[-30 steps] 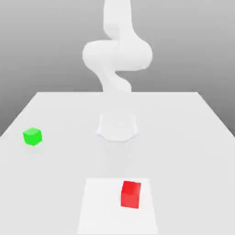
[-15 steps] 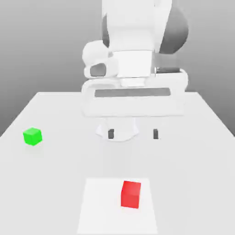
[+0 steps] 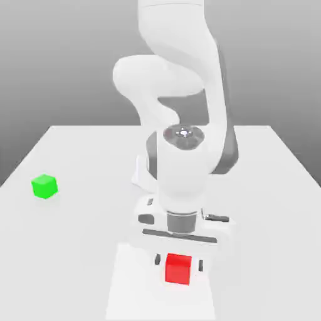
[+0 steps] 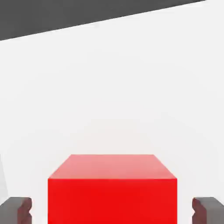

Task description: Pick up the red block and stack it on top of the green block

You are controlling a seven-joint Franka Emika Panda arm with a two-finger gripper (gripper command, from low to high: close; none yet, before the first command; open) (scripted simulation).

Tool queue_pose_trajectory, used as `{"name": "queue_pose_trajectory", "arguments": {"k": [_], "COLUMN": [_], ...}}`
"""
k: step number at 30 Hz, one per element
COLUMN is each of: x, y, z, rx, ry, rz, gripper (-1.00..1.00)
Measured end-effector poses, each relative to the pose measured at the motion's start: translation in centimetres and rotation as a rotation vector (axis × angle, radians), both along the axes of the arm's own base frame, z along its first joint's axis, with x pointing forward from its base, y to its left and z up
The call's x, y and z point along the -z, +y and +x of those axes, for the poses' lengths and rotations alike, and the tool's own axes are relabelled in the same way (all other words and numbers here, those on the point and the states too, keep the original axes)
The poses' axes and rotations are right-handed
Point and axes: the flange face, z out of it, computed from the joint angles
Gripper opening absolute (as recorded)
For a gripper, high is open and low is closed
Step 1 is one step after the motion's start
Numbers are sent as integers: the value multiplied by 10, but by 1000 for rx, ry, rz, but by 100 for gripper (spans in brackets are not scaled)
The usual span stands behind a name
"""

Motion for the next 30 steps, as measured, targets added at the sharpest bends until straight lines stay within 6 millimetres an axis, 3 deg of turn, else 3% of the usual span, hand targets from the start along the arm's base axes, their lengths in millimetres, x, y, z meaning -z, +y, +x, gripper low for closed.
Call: {"name": "queue_pose_trajectory", "arguments": {"k": [4,10,15,17,20,25,30], "x": [-1,-55,-78,-84,-92,-101,-103], "y": [0,-2,-129,-180,-239,-322,-373], "z": [0,0,-15,-35,-70,-155,-262], "rx": [0,5,413,596,838,1263,1700], "ry": [0,0,-10,-13,-16,-15,-8], "rz": [0,-1,-26,-34,-41,-40,-21], "gripper": [-100,-100,-100,-100,-100,-100,-100]}}
